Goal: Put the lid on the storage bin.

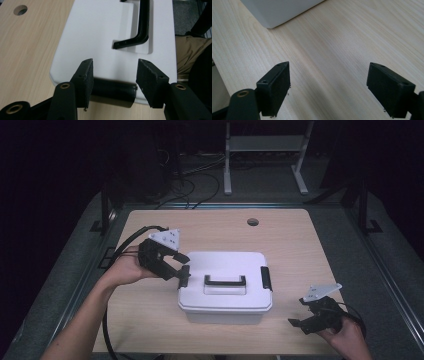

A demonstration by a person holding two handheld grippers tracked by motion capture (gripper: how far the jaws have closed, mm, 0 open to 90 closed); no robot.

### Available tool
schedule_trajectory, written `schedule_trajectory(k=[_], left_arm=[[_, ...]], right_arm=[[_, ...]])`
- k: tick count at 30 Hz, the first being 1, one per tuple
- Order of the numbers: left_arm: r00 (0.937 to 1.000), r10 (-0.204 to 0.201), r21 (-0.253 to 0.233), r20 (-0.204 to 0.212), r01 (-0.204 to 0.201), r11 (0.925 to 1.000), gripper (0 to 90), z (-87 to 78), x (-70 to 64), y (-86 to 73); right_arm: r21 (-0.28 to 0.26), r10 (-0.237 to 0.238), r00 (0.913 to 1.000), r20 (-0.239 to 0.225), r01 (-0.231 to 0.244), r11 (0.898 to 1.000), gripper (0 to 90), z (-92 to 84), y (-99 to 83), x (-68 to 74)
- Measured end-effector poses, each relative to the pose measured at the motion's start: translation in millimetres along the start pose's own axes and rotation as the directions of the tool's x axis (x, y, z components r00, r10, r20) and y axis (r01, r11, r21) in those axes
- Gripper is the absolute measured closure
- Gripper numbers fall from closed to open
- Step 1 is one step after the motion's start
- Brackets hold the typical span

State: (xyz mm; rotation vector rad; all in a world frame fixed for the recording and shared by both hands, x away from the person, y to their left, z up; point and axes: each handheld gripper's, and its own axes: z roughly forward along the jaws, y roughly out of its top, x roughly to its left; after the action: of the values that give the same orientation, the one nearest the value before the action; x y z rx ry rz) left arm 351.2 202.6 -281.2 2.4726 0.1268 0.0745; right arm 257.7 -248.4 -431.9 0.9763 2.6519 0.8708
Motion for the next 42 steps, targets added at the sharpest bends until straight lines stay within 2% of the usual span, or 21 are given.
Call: schedule_trajectory(k=[7,16,31,42], left_arm=[[0.9999,-0.016,0.011,-0.005,0.016,0.9998,46.8,-3.2,-0.5,-14.6],[0.9987,-0.049,-0.013,-0.016,0.048,0.9987,45.7,-11.3,-1.8,-35.4],[0.9974,-0.068,-0.015,-0.023,0.068,0.9976,43.2,-10.6,-7.5,-60.7],[0.9943,-0.101,-0.016,-0.034,0.1,0.9948,41.3,-10.6,-10.8,-85.9]], right_arm=[[-0.001,0.0,1.0,0.004,0.0,1.0,18.5,-0.7,0.2,0.1],[0.003,0.001,1.0,0.005,-0.001,1.0,18.6,-0.3,0.7,0.6],[0.006,-0.003,1.0,0.004,0.003,1.0,18.5,0.7,1.2,0.8],[0.006,0.001,1.0,0.009,-0.001,1.0,18.5,-0.1,0.7,0.1]])
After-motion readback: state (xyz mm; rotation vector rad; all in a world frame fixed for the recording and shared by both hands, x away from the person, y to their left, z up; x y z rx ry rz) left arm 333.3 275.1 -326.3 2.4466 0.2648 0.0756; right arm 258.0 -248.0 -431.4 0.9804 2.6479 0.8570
